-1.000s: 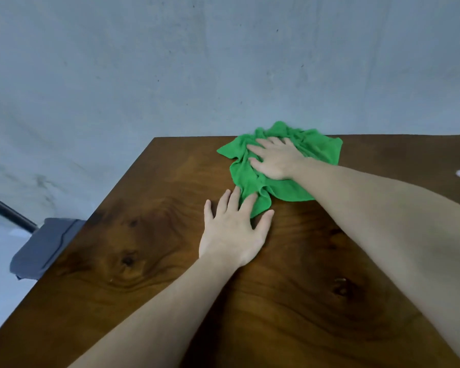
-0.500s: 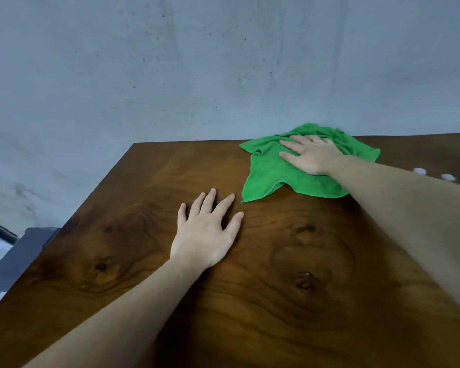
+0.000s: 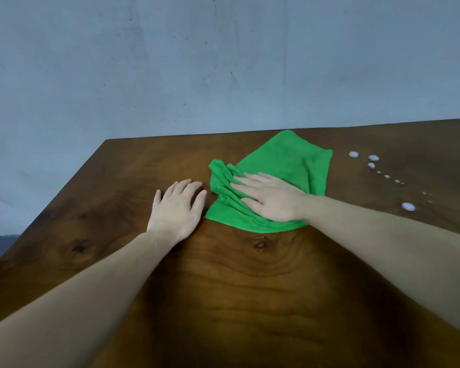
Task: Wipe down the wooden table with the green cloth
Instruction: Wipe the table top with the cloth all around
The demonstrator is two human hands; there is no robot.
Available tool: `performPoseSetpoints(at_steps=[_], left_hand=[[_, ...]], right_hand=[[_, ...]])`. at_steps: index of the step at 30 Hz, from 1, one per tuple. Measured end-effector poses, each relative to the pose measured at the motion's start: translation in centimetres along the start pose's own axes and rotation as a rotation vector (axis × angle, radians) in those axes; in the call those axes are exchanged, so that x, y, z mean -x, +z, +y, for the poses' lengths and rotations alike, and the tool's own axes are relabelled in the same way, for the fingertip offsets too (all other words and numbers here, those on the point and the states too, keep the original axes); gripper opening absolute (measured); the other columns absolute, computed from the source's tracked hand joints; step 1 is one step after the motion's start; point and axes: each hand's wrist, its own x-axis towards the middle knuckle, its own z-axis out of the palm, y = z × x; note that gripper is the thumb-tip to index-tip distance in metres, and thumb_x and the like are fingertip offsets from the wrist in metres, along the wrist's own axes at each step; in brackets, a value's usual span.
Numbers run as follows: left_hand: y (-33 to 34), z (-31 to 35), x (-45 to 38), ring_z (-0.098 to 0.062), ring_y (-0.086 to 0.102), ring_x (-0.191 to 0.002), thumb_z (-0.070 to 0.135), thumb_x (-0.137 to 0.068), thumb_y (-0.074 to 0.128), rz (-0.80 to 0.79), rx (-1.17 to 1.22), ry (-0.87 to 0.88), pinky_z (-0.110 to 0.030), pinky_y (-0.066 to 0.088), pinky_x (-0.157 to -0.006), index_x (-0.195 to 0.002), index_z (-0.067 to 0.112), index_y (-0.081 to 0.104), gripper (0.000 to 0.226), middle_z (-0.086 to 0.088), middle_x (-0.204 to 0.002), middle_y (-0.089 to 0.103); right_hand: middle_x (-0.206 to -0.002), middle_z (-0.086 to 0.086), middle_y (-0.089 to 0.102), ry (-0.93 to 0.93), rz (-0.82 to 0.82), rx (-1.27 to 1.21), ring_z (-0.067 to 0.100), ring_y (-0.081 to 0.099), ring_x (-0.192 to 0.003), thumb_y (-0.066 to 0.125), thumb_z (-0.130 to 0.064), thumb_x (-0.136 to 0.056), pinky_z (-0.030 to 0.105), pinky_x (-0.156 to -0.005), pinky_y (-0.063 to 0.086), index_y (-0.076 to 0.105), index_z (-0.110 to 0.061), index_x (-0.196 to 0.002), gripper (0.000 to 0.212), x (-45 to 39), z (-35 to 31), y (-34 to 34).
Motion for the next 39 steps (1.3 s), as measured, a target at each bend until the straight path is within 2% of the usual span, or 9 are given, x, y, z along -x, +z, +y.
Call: performPoseSetpoints(at_steps=[2,4,7,10,13,19,25,32,39], left_hand=[[-0.1,0.6,0.7,-0.012,0.023,-0.147,0.054,-0.101,0.019,-0.008,-0.004,0.045,-0.048,0.008,-0.121,-0.143,0.038,0.043,0.051,0.011,-0.156,0.036],[-0.1,1.6,1.9,-0.01,0.022,-0.147,0.053,-0.102,0.02,-0.036,0.004,0.091,-0.045,0.007,-0.122,-0.143,0.038,0.043,0.05,0.011,-0.156,0.036],[0.1,3.1,4.1,-0.009,0.018,-0.149,0.056,-0.101,0.017,-0.058,-0.034,0.161,-0.043,0.005,-0.123,-0.145,0.037,0.043,0.054,0.012,-0.157,0.034],[0.1,3.7,6.3,-0.008,0.026,-0.145,0.059,-0.099,0.015,0.002,-0.106,0.206,-0.042,0.01,-0.123,-0.143,0.038,0.047,0.058,0.014,-0.153,0.04],[0.4,3.6,8.2,-0.008,0.03,-0.143,0.058,-0.099,0.016,0.019,-0.098,0.184,-0.039,0.017,-0.12,-0.142,0.038,0.047,0.056,0.015,-0.152,0.041],[-0.3,2.9,11.1,-0.01,0.034,-0.141,0.053,-0.102,0.018,0.037,-0.022,0.118,-0.04,0.025,-0.117,-0.138,0.036,0.054,0.054,0.015,-0.148,0.046],[-1.5,2.4,15.0,-0.014,0.032,-0.144,0.052,-0.103,0.02,-0.01,0.023,0.083,-0.041,0.022,-0.12,-0.141,0.029,0.052,0.055,0.008,-0.152,0.043],[-1.2,3.4,20.7,-0.018,0.016,-0.15,0.057,-0.101,0.018,-0.107,0.039,0.119,-0.044,0.009,-0.122,-0.149,0.027,0.038,0.06,0.001,-0.162,0.026],[-1.0,4.0,25.2,-0.019,0.018,-0.15,0.06,-0.096,0.033,-0.081,0.003,0.186,-0.043,0.011,-0.122,-0.156,0.032,0.014,0.07,-0.001,-0.162,0.025]], right_hand=[[-0.166,-0.011,0.011,-0.056,0.017,-0.022,0.011,0.006,-0.153,0.012,-0.057,-0.103,0.032,-0.123,-0.001,0.016,-0.036,-0.158,0.059,2.3,0.5,-0.2],[-0.165,-0.016,0.014,-0.028,0.009,-0.009,0.012,0.009,-0.152,0.003,-0.072,-0.092,0.038,-0.123,0.004,0.018,-0.047,-0.155,0.069,3.8,1.8,-0.5],[-0.167,-0.015,0.003,0.157,-0.015,0.026,0.016,0.003,-0.153,0.002,-0.08,-0.086,0.045,-0.123,0.003,0.01,-0.057,-0.152,0.07,3.7,4.2,-0.8],[-0.168,-0.007,-0.004,0.355,-0.032,0.035,0.023,-0.002,-0.154,0.007,-0.08,-0.089,0.048,-0.123,-0.002,0.004,-0.057,-0.152,0.067,2.1,5.4,-1.0],[-0.168,-0.003,-0.006,0.449,-0.05,0.026,0.027,-0.005,-0.154,0.006,-0.078,-0.091,0.053,-0.122,-0.003,0.0,-0.054,-0.153,0.067,1.0,4.6,-0.9],[-0.168,-0.005,-0.004,0.22,-0.02,0.037,0.017,-0.005,-0.154,0.007,-0.063,-0.1,0.047,-0.124,-0.002,0.002,-0.039,-0.158,0.063,4.2,-2.9,0.4],[-0.168,-0.003,-0.003,0.107,-0.023,0.032,0.014,-0.006,-0.153,0.008,-0.058,-0.103,0.041,-0.124,-0.003,0.001,-0.027,-0.16,0.065,10.8,-10.9,1.5],[-0.167,-0.009,-0.001,0.035,-0.044,0.037,0.013,-0.008,-0.153,0.012,-0.063,-0.1,0.042,-0.124,-0.006,0.009,-0.039,-0.158,0.063,19.8,-18.0,2.7],[-0.166,-0.018,0.0,0.09,-0.028,0.011,0.009,-0.008,-0.153,0.006,-0.076,-0.093,0.041,-0.123,-0.008,0.008,-0.054,-0.154,0.065,27.4,-17.7,2.9]])
